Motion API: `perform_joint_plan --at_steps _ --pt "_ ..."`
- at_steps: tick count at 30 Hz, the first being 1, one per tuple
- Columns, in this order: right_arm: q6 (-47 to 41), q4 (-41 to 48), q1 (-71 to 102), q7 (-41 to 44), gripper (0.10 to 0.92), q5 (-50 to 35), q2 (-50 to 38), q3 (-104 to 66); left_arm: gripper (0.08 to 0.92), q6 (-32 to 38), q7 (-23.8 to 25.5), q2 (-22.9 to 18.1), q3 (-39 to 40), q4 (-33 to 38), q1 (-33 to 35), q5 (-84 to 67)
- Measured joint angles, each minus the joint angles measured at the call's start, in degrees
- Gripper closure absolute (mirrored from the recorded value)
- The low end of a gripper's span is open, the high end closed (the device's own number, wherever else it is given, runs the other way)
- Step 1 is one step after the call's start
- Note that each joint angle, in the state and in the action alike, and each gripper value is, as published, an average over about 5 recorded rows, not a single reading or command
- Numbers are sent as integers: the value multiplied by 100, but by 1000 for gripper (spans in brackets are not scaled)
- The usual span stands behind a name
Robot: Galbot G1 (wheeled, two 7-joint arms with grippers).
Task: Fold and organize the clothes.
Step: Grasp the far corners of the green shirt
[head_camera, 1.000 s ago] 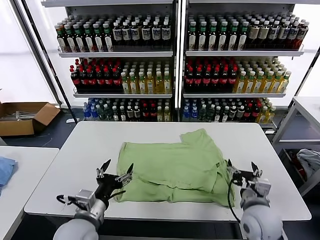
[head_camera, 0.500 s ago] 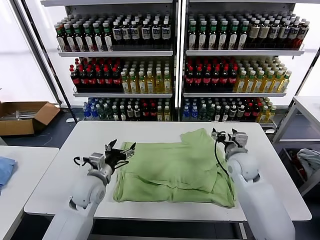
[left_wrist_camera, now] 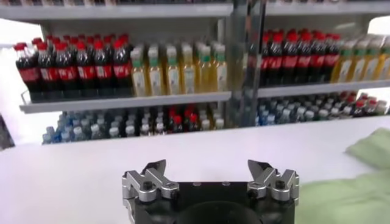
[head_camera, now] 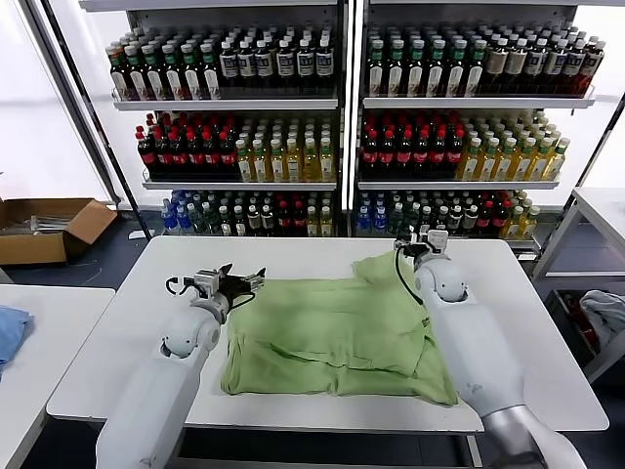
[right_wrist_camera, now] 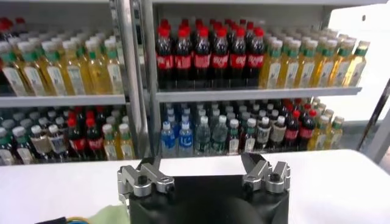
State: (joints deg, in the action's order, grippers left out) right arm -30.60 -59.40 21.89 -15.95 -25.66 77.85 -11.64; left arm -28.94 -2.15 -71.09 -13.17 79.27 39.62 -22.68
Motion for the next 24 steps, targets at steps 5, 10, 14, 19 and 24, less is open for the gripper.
perform_joint_plan --at_steps 5,10,14,19,24 --pt "81 459 -178 89 203 171 185 4 177 -20 20 -13 70 -380 -163 42" --pt "130 816 -310 144 203 318 338 -30 177 -11 52 -68 91 -668 -296 80" --pt "144 1042 -354 161 203 421 441 -65 177 -1 71 -110 105 -856 -388 93" --pt "164 1250 -375 177 203 524 536 -79 177 -1 85 -155 108 -1023 -428 106" --pt "174 1381 -397 188 203 581 573 -88 183 -11 91 -183 97 -1117 -438 110"
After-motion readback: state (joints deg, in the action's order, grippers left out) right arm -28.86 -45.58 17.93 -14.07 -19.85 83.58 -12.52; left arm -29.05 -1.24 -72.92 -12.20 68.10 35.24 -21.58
